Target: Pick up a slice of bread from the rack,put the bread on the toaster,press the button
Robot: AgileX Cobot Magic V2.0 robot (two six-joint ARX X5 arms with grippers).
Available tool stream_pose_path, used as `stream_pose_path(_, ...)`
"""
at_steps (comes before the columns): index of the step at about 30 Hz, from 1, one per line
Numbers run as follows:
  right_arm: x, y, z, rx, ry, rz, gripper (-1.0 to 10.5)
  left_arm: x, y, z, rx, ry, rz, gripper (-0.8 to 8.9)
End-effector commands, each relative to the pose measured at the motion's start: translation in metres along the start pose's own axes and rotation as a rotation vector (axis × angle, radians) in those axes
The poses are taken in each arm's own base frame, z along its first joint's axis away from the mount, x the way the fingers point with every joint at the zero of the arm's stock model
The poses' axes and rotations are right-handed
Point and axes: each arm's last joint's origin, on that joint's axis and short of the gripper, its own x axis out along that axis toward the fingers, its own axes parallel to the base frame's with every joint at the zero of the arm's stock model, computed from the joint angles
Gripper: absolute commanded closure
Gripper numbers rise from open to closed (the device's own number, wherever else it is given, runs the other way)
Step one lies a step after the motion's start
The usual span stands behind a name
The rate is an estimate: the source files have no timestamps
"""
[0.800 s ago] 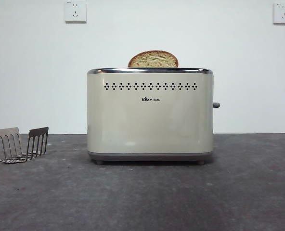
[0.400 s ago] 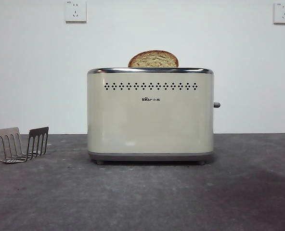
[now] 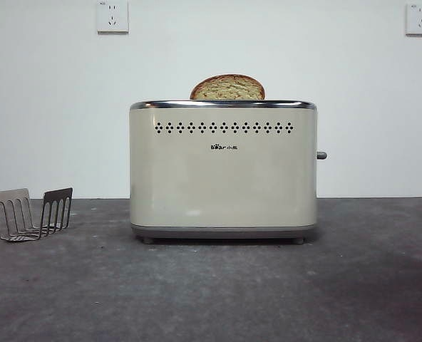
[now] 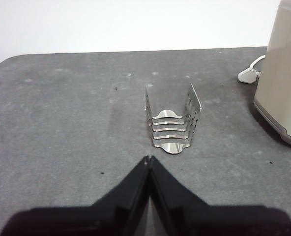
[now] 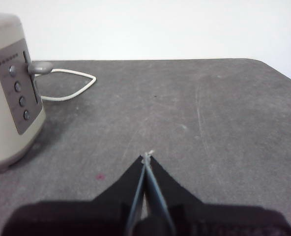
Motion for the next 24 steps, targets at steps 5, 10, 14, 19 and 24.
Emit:
stream_pose_path(5, 0.0004, 0.0002, -0.0067, -0.031, 0.049, 0.003, 9.5, 0.0010, -0.0001, -0.0026, -0.006, 0.002, 0.000, 8.17)
stream_pose_path(10, 0.0004, 0.0002, -0.0062, -0.017, 0.044, 0.004, 9.5, 0.0010, -0.0001, -0.0026, -0.006, 0.002, 0.000, 8.17)
stream_pose_path(14, 0.0004, 0.0002, -0.0062, -0.017, 0.044, 0.003, 9.5, 0.0010, -0.0001, -0.0026, -0.006, 0.002, 0.000, 8.17)
stream_pose_path(19, 0.0004, 0.0002, -0.0062, -0.017, 0.044, 0.003, 9.5, 0.0010, -0.0001, -0.0026, -0.006, 0.002, 0.000, 8.17)
stream_pose_path(24, 0.0005, 0.0002, -0.0063, -0.017, 0.045, 0.003, 9.5, 0.0010, -0.0001, -0.0026, -0.006, 0.002, 0.000, 8.17)
